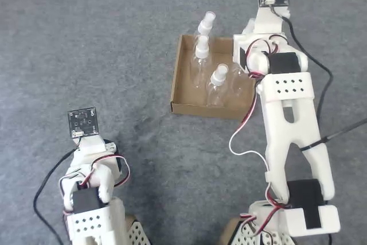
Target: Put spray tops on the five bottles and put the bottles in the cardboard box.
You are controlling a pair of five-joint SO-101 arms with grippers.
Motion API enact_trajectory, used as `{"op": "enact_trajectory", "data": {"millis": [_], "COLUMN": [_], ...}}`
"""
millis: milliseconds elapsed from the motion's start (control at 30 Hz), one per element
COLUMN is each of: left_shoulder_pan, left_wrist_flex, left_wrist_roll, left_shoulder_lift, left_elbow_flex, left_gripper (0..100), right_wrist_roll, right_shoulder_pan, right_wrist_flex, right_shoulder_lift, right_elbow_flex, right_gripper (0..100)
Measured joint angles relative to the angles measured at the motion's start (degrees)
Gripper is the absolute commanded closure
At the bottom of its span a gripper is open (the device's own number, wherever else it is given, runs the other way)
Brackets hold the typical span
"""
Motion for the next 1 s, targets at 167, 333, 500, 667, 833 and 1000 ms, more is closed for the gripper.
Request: {"op": "enact_trajectory", "data": {"millis": [167,333,500,667,833,1000], "left_shoulder_pan": [0.0,0.0,0.0,0.0,0.0,0.0], "left_wrist_flex": [0.0,0.0,0.0,0.0,0.0,0.0], "left_wrist_roll": [0.0,0.0,0.0,0.0,0.0,0.0], "left_shoulder_lift": [0.0,0.0,0.0,0.0,0.0,0.0], "left_elbow_flex": [0.0,0.0,0.0,0.0,0.0,0.0], "left_gripper": [99,99,99,99,99,99], "right_wrist_roll": [0.0,0.0,0.0,0.0,0.0,0.0], "right_shoulder_pan": [0.09,0.0,0.18,0.0,0.18,0.0], "right_wrist_flex": [0.0,0.0,1.93,2.46,2.46,2.46], "right_shoulder_lift": [0.0,0.0,0.0,0.0,0.0,0.0], "right_elbow_flex": [0.7,0.7,0.7,0.7,0.7,0.7], "right_gripper": [93.5,91.8,80.4,80.1,79.8,79.7]}}
